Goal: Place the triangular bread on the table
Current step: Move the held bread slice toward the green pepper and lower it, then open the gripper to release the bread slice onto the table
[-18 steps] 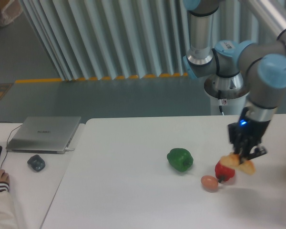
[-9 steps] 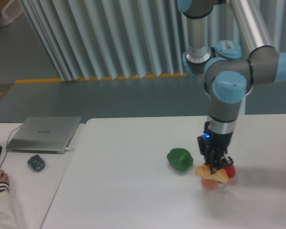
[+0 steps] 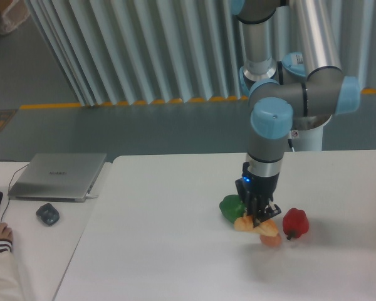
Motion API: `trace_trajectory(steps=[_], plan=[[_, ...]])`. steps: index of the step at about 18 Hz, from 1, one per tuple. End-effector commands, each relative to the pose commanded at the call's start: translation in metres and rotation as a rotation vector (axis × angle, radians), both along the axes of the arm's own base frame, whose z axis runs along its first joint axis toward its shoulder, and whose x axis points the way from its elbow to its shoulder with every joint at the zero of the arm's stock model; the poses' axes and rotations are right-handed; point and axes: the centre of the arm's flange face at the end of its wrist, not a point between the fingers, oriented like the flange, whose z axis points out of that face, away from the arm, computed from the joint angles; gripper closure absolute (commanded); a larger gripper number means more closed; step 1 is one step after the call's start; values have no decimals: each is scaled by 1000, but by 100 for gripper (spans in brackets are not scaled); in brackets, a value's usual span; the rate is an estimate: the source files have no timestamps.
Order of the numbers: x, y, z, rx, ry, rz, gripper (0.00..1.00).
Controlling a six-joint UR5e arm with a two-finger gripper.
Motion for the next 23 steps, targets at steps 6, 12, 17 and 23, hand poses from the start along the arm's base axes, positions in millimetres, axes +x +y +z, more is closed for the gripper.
trace_trajectory(steps=[6,12,17,23], plan=[[0,-1,2,4,5,-15,78],[1,1,1,2,-1,9,78],[19,14,-15,-4,-10,14,73],[29,15,-20,6,4,-31,2]])
